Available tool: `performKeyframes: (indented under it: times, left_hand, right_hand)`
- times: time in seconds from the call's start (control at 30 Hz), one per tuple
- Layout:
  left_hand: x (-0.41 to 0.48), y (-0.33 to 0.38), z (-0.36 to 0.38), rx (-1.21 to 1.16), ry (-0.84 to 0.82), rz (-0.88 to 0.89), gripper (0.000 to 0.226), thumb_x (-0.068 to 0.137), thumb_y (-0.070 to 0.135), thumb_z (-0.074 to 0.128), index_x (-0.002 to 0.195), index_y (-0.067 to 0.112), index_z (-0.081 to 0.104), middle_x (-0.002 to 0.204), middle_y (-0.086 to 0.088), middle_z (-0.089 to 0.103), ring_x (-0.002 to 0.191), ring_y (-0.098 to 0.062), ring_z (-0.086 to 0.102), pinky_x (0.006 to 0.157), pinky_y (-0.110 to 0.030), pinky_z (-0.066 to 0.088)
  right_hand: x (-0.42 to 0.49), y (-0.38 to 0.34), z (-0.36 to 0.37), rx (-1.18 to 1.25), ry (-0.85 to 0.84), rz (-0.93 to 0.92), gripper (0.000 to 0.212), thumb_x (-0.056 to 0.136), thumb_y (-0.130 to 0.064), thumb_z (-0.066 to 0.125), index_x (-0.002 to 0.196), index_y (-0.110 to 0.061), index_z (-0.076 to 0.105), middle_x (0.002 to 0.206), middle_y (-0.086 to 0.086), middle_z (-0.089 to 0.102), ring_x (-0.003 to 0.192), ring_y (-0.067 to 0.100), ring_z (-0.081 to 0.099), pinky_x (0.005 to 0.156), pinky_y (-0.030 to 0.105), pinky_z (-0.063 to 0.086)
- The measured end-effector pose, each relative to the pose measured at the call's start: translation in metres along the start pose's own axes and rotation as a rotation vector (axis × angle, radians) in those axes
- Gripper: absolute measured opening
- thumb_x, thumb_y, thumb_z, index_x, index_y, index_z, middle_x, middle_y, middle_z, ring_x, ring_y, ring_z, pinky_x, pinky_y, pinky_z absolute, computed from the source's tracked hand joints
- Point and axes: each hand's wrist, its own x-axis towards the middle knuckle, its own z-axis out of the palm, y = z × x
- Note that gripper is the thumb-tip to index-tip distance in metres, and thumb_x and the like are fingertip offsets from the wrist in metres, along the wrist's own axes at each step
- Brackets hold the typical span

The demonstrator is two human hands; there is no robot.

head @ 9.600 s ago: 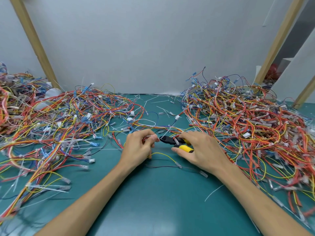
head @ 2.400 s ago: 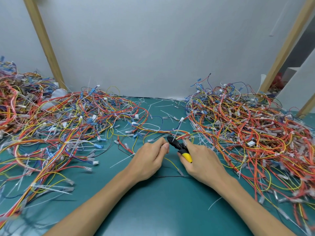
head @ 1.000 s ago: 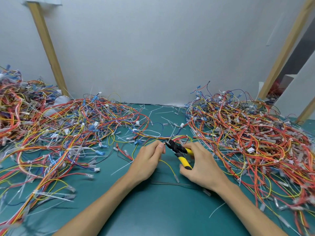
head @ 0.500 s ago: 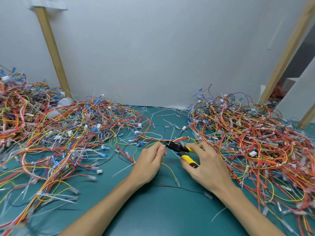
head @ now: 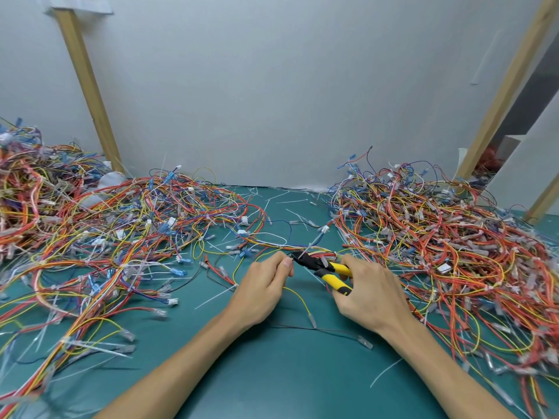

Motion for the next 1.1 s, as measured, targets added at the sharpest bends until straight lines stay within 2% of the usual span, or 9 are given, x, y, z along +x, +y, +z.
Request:
performKeyframes:
  times: [0.17, 0.37, 0.63, 0.73, 0.9, 1.1]
  left_hand:
    - [-0.001, 0.0, 0.001, 0.015, -0.008, 0.011, 0.031, 0.104, 0.027, 0.037, 0.074, 0.029, 0.045, 0.055, 0.001, 0.04, 0.054, -0.012, 0.035, 0.06, -0.036, 0.035]
    - [-0.002, 0.001, 0.0, 0.012, -0.012, 0.019, 0.031, 0.104, 0.025, 0.039, 0.074, 0.027, 0.046, 0.052, 0.008, 0.037, 0.054, -0.012, 0.034, 0.056, -0.029, 0.029]
    - [-0.001, 0.003, -0.001, 0.023, -0.014, 0.034, 0.032, 0.103, 0.025, 0.043, 0.073, 0.022, 0.054, 0.051, 0.005, 0.034, 0.05, -0.012, 0.033, 0.053, -0.026, 0.026]
    - [-0.001, 0.003, 0.0, 0.087, -0.009, 0.062, 0.029, 0.102, 0.025, 0.044, 0.076, 0.022, 0.057, 0.049, 0.004, 0.033, 0.049, -0.013, 0.034, 0.051, -0.027, 0.024]
    - [-0.002, 0.002, 0.001, 0.108, -0.041, 0.061, 0.027, 0.103, 0.025, 0.041, 0.081, 0.025, 0.058, 0.049, 0.004, 0.034, 0.05, -0.011, 0.037, 0.052, -0.025, 0.023]
    - [-0.002, 0.003, 0.0, 0.064, -0.063, 0.058, 0.028, 0.104, 0.025, 0.039, 0.082, 0.024, 0.056, 0.053, -0.005, 0.038, 0.05, -0.014, 0.034, 0.053, -0.029, 0.026]
  right_hand:
    - [0.002, 0.003, -0.002, 0.01, -0.01, -0.017, 0.028, 0.071, -0.049, 0.05, 0.072, -0.026, 0.035, 0.057, -0.008, 0.039, 0.059, 0.026, 0.04, 0.046, 0.027, 0.017]
    - [0.003, 0.006, -0.001, 0.053, -0.026, -0.03, 0.028, 0.067, -0.043, 0.05, 0.064, -0.028, 0.027, 0.053, -0.006, 0.038, 0.054, 0.025, 0.039, 0.045, 0.027, 0.017]
    - [0.005, 0.014, -0.004, 0.081, -0.06, -0.018, 0.026, 0.067, -0.038, 0.056, 0.064, -0.025, 0.034, 0.052, -0.005, 0.044, 0.052, 0.021, 0.04, 0.045, 0.026, 0.025]
    - [0.006, 0.018, -0.005, -0.009, -0.077, -0.034, 0.028, 0.071, -0.037, 0.064, 0.07, -0.028, 0.037, 0.062, -0.008, 0.048, 0.061, 0.022, 0.046, 0.049, 0.029, 0.028]
    - [0.006, 0.019, -0.006, -0.023, -0.087, -0.043, 0.026, 0.073, -0.035, 0.064, 0.086, -0.032, 0.042, 0.078, -0.012, 0.049, 0.074, 0.018, 0.049, 0.057, 0.029, 0.036]
    - [0.006, 0.017, -0.008, 0.005, -0.089, -0.053, 0.023, 0.07, -0.034, 0.061, 0.075, -0.027, 0.04, 0.065, -0.012, 0.045, 0.065, 0.02, 0.045, 0.051, 0.028, 0.027]
